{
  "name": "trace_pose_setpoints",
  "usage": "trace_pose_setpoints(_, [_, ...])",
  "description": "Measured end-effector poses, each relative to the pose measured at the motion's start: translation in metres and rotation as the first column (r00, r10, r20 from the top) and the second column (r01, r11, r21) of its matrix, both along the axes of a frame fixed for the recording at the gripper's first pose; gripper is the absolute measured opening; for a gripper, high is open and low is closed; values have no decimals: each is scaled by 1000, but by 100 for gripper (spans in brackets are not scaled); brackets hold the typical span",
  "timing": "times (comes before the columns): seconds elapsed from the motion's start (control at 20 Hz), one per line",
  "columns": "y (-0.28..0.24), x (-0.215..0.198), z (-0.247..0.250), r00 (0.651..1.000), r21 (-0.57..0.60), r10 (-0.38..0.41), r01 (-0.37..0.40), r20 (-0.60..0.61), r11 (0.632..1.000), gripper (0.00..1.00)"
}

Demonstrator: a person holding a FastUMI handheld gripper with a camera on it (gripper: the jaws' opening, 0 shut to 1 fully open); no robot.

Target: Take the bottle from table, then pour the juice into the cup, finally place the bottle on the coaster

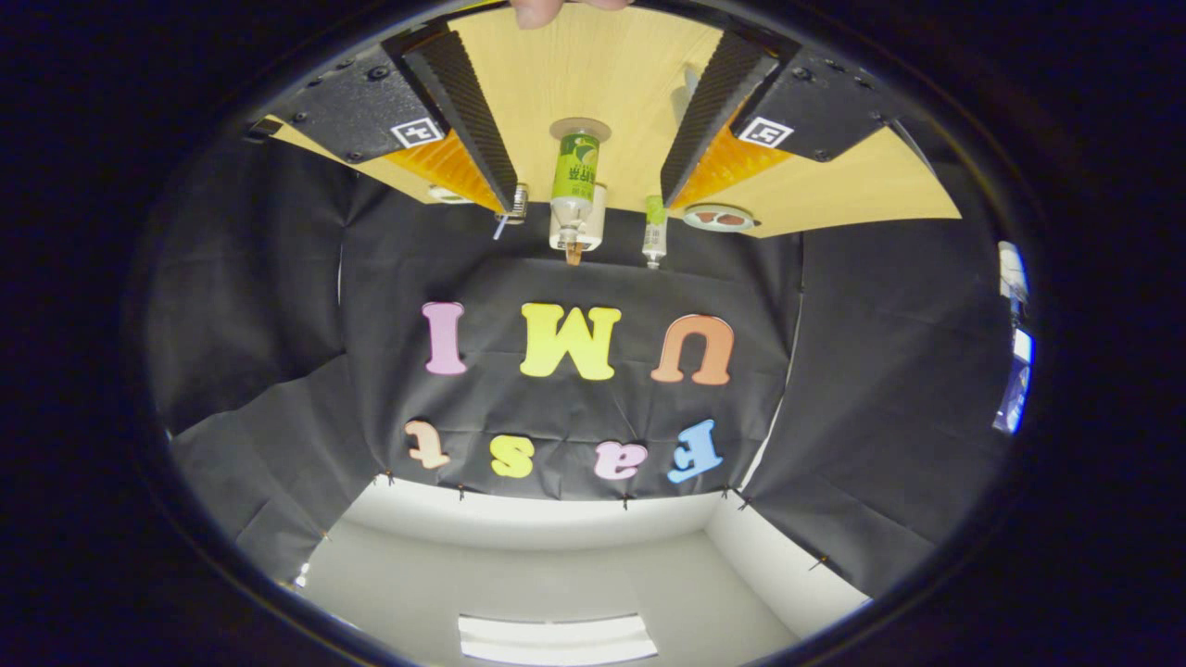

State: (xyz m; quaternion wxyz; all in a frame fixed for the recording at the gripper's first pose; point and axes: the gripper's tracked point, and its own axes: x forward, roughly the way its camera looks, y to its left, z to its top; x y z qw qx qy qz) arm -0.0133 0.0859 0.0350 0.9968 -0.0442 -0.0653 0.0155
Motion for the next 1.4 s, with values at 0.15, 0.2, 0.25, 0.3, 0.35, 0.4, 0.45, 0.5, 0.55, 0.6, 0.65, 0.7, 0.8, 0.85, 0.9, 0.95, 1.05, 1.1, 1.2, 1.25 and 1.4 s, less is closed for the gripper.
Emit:
trace_pose_setpoints(0.15, [-1,-1,-3,1000,12,-13,13,-5,1000,100])
trace_pose_setpoints(0.2, [-2,0,-4,1000,11,-18,18,-9,1000,100])
trace_pose_setpoints(0.25, [-3,1,-7,1000,11,-20,20,-14,1000,100])
trace_pose_setpoints(0.3, [-2,2,-8,1000,15,-22,23,-22,1000,100])
trace_pose_setpoints(0.35, [-3,3,-9,999,23,-25,25,-30,999,100])
trace_pose_setpoints(0.4, [-2,4,-9,999,33,-23,24,-31,999,100])
trace_pose_setpoints(0.45, [-3,4,-8,999,40,-25,26,-28,999,100])
trace_pose_setpoints(0.5, [-3,4,-7,999,41,-28,29,-27,999,100])
trace_pose_setpoints(0.55, [-5,4,-8,999,40,-31,32,-27,999,100])
trace_pose_setpoints(0.6, [-5,4,-10,999,40,-32,33,-31,999,100])
trace_pose_setpoints(0.65, [-4,5,-10,999,41,-32,33,-33,999,100])
trace_pose_setpoints(0.7, [-4,5,-9,999,41,-32,34,-36,999,100])
trace_pose_setpoints(0.8, [-1,4,-8,999,29,-30,31,-32,999,100])
trace_pose_setpoints(0.85, [0,3,-6,999,28,-29,30,-27,999,100])
trace_pose_setpoints(0.9, [0,3,-6,999,26,-30,31,-26,999,100])
trace_pose_setpoints(0.95, [1,4,-7,999,25,-30,31,-28,999,100])
trace_pose_setpoints(1.05, [2,4,-8,999,27,-28,28,-32,999,100])
trace_pose_setpoints(1.1, [3,4,-8,999,27,-26,27,-31,999,100])
trace_pose_setpoints(1.2, [2,3,-7,999,27,-26,26,-27,999,100])
trace_pose_setpoints(1.25, [2,4,-7,999,28,-27,28,-27,999,100])
trace_pose_setpoints(1.4, [4,5,-8,999,26,-28,29,-30,999,100])
